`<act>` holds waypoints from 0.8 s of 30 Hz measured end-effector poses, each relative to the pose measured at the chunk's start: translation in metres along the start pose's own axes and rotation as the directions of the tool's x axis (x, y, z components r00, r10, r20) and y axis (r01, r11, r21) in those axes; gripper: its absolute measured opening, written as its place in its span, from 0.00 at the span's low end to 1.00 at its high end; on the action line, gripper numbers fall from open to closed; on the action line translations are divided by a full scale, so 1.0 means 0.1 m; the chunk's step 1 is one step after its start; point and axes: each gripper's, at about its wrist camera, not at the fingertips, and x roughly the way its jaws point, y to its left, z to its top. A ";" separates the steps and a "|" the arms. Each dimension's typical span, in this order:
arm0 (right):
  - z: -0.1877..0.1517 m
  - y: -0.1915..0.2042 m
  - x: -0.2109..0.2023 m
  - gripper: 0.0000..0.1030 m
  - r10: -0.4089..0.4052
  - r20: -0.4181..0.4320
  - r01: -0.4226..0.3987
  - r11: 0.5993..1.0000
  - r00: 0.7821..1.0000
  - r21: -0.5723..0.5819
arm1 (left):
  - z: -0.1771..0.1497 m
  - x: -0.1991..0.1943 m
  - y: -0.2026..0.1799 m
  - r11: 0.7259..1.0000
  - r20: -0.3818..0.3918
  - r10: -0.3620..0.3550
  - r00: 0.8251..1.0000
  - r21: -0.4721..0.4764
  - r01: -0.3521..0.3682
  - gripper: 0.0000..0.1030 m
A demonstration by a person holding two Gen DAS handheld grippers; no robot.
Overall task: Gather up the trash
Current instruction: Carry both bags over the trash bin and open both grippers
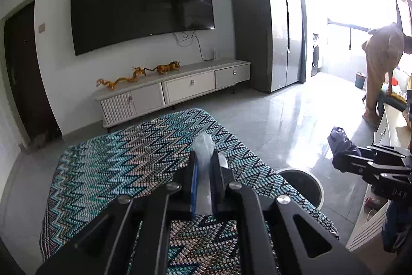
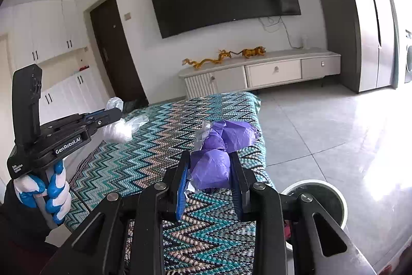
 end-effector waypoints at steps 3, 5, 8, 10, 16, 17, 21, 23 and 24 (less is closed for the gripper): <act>-0.03 -0.11 -0.02 0.28 -0.006 0.011 0.006 1.000 1.000 0.023 | 0.03 0.04 -0.12 1.000 -0.002 0.000 1.000 0.029 0.000 0.07; -0.06 -0.20 -0.03 0.28 -0.008 0.017 0.007 0.999 1.000 0.041 | 0.06 0.07 -0.20 0.999 -0.006 -0.001 1.000 0.048 0.001 0.07; -0.10 -0.31 -0.02 0.28 -0.015 0.020 0.014 0.998 1.000 0.066 | 0.09 0.17 -0.32 0.997 -0.018 -0.008 1.000 0.074 0.010 0.07; -0.14 -0.40 -0.01 0.28 -0.020 0.020 0.018 0.996 1.000 0.088 | 0.11 0.24 -0.42 0.996 -0.028 -0.015 0.999 0.091 0.018 0.07; -0.25 -0.73 0.04 0.28 -0.043 0.007 0.041 0.986 0.999 0.159 | 0.14 0.50 -0.77 0.987 -0.070 -0.053 0.996 0.149 0.063 0.07; -0.28 -0.79 0.05 0.28 -0.048 0.004 0.046 0.984 0.999 0.170 | 0.14 0.55 -0.81 0.985 -0.077 -0.061 0.995 0.156 0.072 0.07; -0.37 -1.02 0.10 0.28 -0.072 -0.017 0.074 0.973 0.997 0.220 | 0.18 0.79 -1.08 0.975 -0.126 -0.124 0.984 0.169 0.145 0.08; -0.42 -1.15 0.15 0.28 -0.084 -0.033 0.090 0.965 0.996 0.245 | 0.21 0.92 -1.20 0.968 -0.154 -0.162 0.975 0.166 0.187 0.08; -0.44 -1.22 0.17 0.28 -0.091 -0.044 0.099 0.961 0.995 0.257 | 0.22 0.99 -1.27 0.964 -0.171 -0.185 0.968 0.160 0.213 0.08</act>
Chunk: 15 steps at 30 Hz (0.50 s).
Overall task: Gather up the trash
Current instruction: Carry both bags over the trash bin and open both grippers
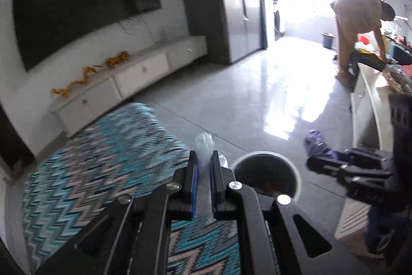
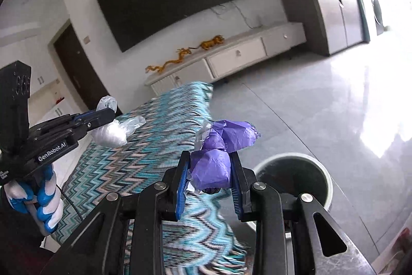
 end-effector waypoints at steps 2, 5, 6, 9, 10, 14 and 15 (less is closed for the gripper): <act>-0.01 -0.15 0.09 0.29 -0.023 -0.021 0.023 0.999 1.000 0.024 | 0.08 0.20 -0.09 0.998 -0.032 -0.056 0.998 -0.009 0.056 0.08; -0.03 -0.36 0.24 0.29 -0.053 -0.054 0.056 0.997 0.997 0.058 | 0.19 0.55 -0.23 0.993 -0.082 -0.115 0.990 -0.024 0.114 0.08; -0.04 -0.42 0.30 0.29 -0.063 -0.067 0.068 0.995 0.996 0.072 | 0.22 0.68 -0.26 0.991 -0.102 -0.135 0.986 -0.029 0.133 0.08; -0.07 -0.61 0.49 0.31 -0.083 -0.102 0.094 0.989 0.991 0.112 | 0.26 0.99 -0.33 0.983 -0.150 -0.181 0.972 -0.049 0.176 0.10; -0.08 -0.67 0.57 0.31 -0.090 -0.116 0.104 0.987 0.989 0.126 | 0.27 1.11 -0.36 0.979 -0.168 -0.201 0.965 -0.057 0.194 0.10; -0.15 -0.87 0.86 0.32 -0.117 -0.166 0.143 0.978 0.979 0.151 | 0.27 1.46 -0.43 0.964 -0.207 -0.263 0.942 -0.092 0.249 0.10; -0.15 -0.95 0.93 0.36 -0.125 -0.181 0.154 0.975 0.976 0.158 | 0.27 1.53 -0.44 0.959 -0.215 -0.281 0.935 -0.105 0.264 0.10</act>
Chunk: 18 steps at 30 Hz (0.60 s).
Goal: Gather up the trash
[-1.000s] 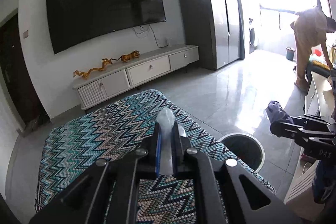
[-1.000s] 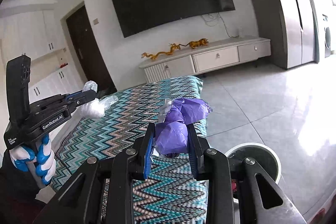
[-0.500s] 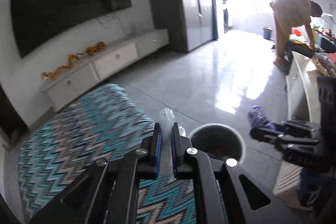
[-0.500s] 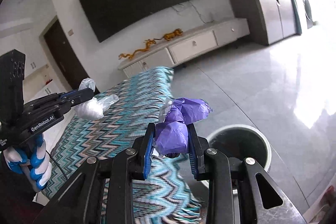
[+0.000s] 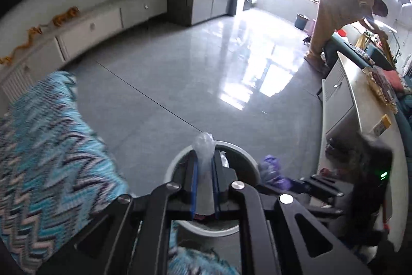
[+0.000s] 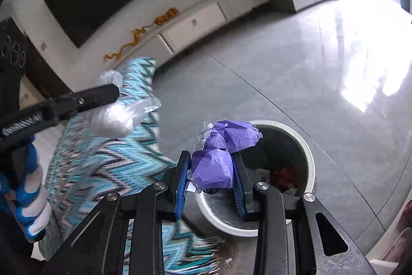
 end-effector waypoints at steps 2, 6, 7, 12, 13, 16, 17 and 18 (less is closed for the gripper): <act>-0.01 -0.08 0.14 0.46 -0.027 -0.019 0.027 0.999 0.999 0.020 | 0.03 0.15 0.00 0.999 -0.021 -0.045 0.999 -0.016 0.045 0.21; -0.05 -0.22 0.26 0.53 -0.070 -0.042 0.072 0.996 0.997 0.060 | 0.06 0.32 0.01 0.998 -0.029 -0.062 0.998 -0.031 0.061 0.49; -0.06 -0.25 0.27 0.53 -0.076 -0.045 0.079 0.994 0.996 0.073 | 0.05 0.35 0.02 0.997 -0.034 -0.063 0.997 -0.036 0.062 0.50; -0.08 -0.25 0.15 0.55 -0.086 -0.024 0.088 0.992 0.996 0.091 | 0.02 0.31 0.10 0.998 -0.026 -0.021 0.999 -0.060 0.019 0.50; -0.08 -0.23 0.11 0.55 -0.086 -0.014 0.087 0.992 0.996 0.093 | 0.01 0.26 0.12 0.997 -0.019 -0.010 1.000 -0.071 0.008 0.50; -0.05 -0.13 -0.01 0.61 -0.081 0.018 0.079 0.993 0.997 0.093 | -0.03 0.05 0.21 0.995 0.015 0.029 0.999 -0.097 -0.027 0.51; -0.04 -0.07 -0.06 0.61 -0.073 0.030 0.070 0.994 0.997 0.088 | -0.05 -0.03 0.23 0.994 0.027 0.043 0.999 -0.105 -0.039 0.52; -0.03 -0.02 -0.10 0.61 -0.067 0.038 0.063 0.995 0.997 0.081 | -0.06 -0.10 0.25 0.992 0.037 0.054 0.998 -0.114 -0.050 0.54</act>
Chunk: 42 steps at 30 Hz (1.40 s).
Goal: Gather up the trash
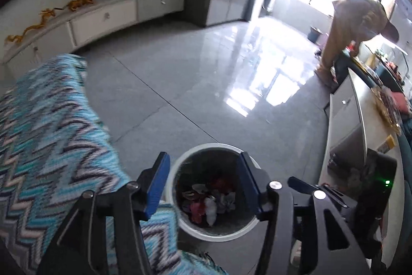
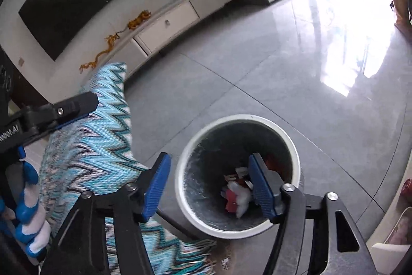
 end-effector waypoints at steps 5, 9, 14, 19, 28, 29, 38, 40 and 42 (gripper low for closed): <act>0.03 0.42 -0.32 0.63 0.052 0.054 -0.048 0.996 0.997 -0.079 | -0.07 -0.61 0.24 0.997 0.095 0.060 0.994 -0.054 -0.055 0.57; 0.04 0.78 -0.60 0.65 0.080 0.107 -0.064 0.988 0.991 -0.143 | -0.17 -1.19 0.41 0.991 0.182 0.119 0.976 -0.083 -0.106 0.58; -0.03 1.27 -0.99 0.69 0.112 0.179 -0.071 0.974 0.978 -0.217 | -0.39 -2.07 0.69 0.964 0.310 0.261 0.914 -0.130 -0.231 0.63; -0.18 1.72 -1.27 0.74 0.140 0.228 -0.073 0.958 0.964 -0.279 | -0.70 -2.71 0.90 0.909 0.372 0.416 0.830 -0.169 -0.381 0.72; -0.56 2.22 -1.42 0.85 0.123 0.252 -0.028 0.936 0.960 -0.351 | -1.41 -3.12 1.20 0.827 0.398 0.562 0.725 -0.265 -0.496 0.80; -0.60 2.25 -1.43 0.85 0.121 0.254 -0.023 0.934 0.960 -0.356 | -1.46 -3.13 1.23 0.822 0.395 0.569 0.721 -0.277 -0.497 0.80; -0.81 2.31 -1.41 0.90 0.057 0.258 0.043 0.929 0.964 -0.366 | -1.71 -3.12 1.24 0.793 0.406 0.609 0.681 -0.310 -0.525 0.99; -0.81 2.27 -1.40 0.91 0.040 0.266 0.059 0.934 0.963 -0.353 | -1.70 -3.10 1.22 0.787 0.411 0.617 0.671 -0.312 -0.532 1.00; -0.79 2.23 -1.39 0.91 0.022 0.277 0.077 0.937 0.961 -0.341 | -1.69 -3.05 1.20 0.787 0.411 0.617 0.671 -0.306 -0.536 1.00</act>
